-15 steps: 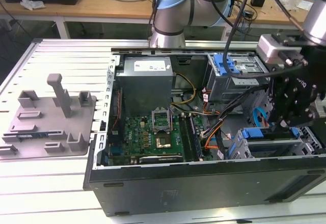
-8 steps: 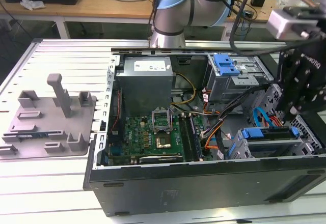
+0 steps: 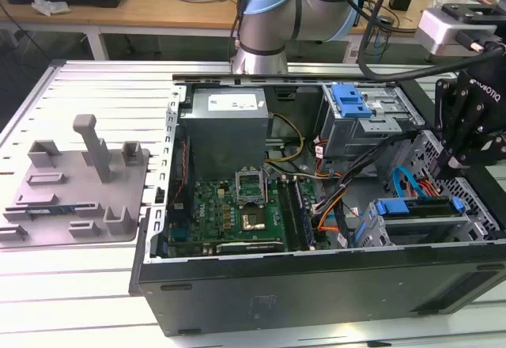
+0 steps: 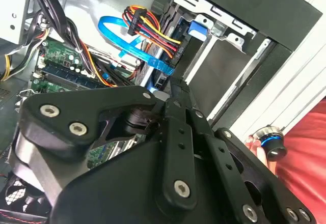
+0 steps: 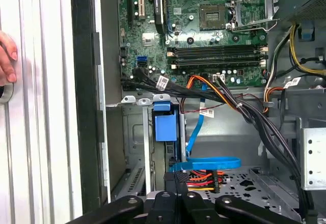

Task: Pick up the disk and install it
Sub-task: 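Insert the second disk wire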

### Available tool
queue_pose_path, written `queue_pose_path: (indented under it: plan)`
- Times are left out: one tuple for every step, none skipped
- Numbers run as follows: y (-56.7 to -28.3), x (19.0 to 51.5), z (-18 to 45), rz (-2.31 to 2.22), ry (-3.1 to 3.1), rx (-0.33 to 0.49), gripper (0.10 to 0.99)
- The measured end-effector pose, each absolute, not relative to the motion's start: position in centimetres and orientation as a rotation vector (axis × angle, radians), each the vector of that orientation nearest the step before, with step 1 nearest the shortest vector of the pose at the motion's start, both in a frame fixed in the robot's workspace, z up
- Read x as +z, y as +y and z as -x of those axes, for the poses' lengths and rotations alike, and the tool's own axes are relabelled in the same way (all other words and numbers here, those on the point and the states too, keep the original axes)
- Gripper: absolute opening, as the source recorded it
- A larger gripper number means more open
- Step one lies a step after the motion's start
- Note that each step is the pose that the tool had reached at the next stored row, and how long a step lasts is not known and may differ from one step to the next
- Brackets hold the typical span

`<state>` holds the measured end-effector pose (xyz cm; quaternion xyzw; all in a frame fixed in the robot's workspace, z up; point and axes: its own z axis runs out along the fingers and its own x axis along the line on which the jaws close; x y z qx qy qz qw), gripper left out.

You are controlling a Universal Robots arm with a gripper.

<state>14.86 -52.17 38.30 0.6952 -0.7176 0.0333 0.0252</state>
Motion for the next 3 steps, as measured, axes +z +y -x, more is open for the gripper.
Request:
queue_pose_path:
  plan:
    - [-52.17,38.3,-14.86,-2.149,-2.219,0.103,0.106]
    - [-52.17,38.29,-14.86,-2.149,-2.219,0.103,0.106]
    - [-52.17,38.3,-14.86,-2.149,-2.219,0.104,0.106]
